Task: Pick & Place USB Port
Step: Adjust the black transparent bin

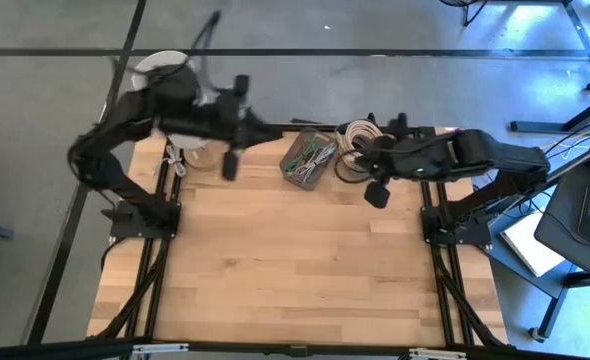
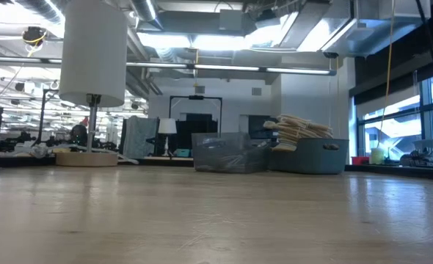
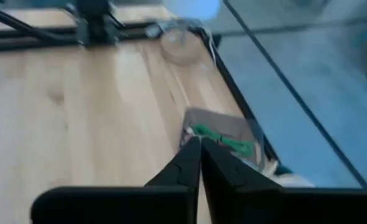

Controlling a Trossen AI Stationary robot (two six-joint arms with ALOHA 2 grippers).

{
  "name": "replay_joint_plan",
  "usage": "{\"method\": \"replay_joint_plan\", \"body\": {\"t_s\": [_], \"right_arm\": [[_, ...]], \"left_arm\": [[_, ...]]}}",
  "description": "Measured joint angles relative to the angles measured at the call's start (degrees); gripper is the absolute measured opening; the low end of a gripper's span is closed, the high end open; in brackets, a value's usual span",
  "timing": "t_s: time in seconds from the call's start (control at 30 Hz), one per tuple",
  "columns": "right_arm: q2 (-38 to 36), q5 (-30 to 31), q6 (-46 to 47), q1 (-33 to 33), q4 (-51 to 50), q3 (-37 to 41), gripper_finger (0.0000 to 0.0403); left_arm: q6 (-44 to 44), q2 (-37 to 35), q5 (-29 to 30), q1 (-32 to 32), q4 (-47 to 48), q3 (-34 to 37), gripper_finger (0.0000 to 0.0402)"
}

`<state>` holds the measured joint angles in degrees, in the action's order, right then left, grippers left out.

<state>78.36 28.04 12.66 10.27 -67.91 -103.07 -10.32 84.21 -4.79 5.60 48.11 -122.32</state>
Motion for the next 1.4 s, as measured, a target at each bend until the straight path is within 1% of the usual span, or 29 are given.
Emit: {"method": "replay_joint_plan", "body": {"t_s": [0.03,0.13,0.2,0.27,0.33,0.43,0.5,0.57,0.67,0.8,0.87,0.9,1.0,1.1,1.17,1.23,1.3,1.4], "right_arm": [[-0.20,0.03,-0.87,0.73,-0.03,-1.11,0.0016],[-1.74,0.01,-1.80,3.59,-0.38,-2.96,0.0020],[-3.95,0.10,-1.52,5.95,-0.89,-3.14,0.0016],[-6.73,1.51,0.31,8.58,-1.27,-2.43,0.0007],[-9.75,3.83,3.42,11.37,-2.30,-0.90,0.0006],[-14.16,7.40,8.63,15.55,-3.11,2.42,0.0011],[-16.85,9.84,10.72,18.15,-3.08,5.64,0.0007],[-19.16,11.54,12.66,20.22,-3.07,9.25,0.0004],[-22.20,12.69,15.55,22.55,-2.45,15.40,0.0006],[-27.07,13.68,21.37,24.94,0.50,24.50,0.0006],[-29.74,15.35,21.87,25.87,6.23,29.96,0.0004],[-30.88,15.94,21.39,26.17,10.70,32.80,0.0004],[-32.99,16.51,17.48,26.18,21.29,39.37,0.0008],[-33.23,17.95,14.16,25.19,27.58,43.06,0.0020],[-32.93,18.24,12.45,24.65,28.51,43.56,0.0027],[-32.65,19.52,12.78,23.75,27.44,43.12,0.0029],[-32.62,21.60,13.58,23.09,26.14,42.12,0.0023],[-32.93,22.15,11.40,22.61,26.36,40.48,0.0006]], "left_arm": [[0.44,-1.24,2.08,-1.97,1.50,0.00,0.0006],[1.56,-4.14,9.11,-7.79,6.18,0.01,0.0002],[3.11,-5.74,13.24,-11.62,8.77,0.07,0.0002],[4.03,-7.05,16.53,-15.48,9.78,0.12,0.0002],[4.66,-8.64,19.99,-19.25,9.72,1.89,0.0001],[6.08,-11.80,26.86,-23.63,9.67,7.30,0.0002],[8.50,-15.04,31.25,-25.28,9.28,12.92,0.0002],[11.41,-19.20,33.49,-26.19,6.27,20.11,0.0001],[12.65,-26.72,34.25,-26.70,-2.00,33.13,0.0002],[13.02,-38.23,34.20,-26.59,-16.17,50.98,0.0001],[13.36,-43.46,35.39,-26.17,-21.76,59.16,0.0002],[13.60,-45.57,35.72,-25.81,-24.61,62.78,0.0002],[13.68,-49.23,35.76,-24.72,-31.82,71.60,0.0002],[14.01,-49.56,35.87,-23.10,-33.35,75.75,0.0002],[16.33,-48.27,37.08,-21.50,-32.04,76.02,0.0003],[18.72,-46.69,36.72,-19.42,-28.30,75.56,0.0005],[22.66,-44.80,34.38,-16.87,-22.99,75.09,0.0005],[29.73,-41.00,27.04,-12.17,-14.27,75.06,0.0002]]}}
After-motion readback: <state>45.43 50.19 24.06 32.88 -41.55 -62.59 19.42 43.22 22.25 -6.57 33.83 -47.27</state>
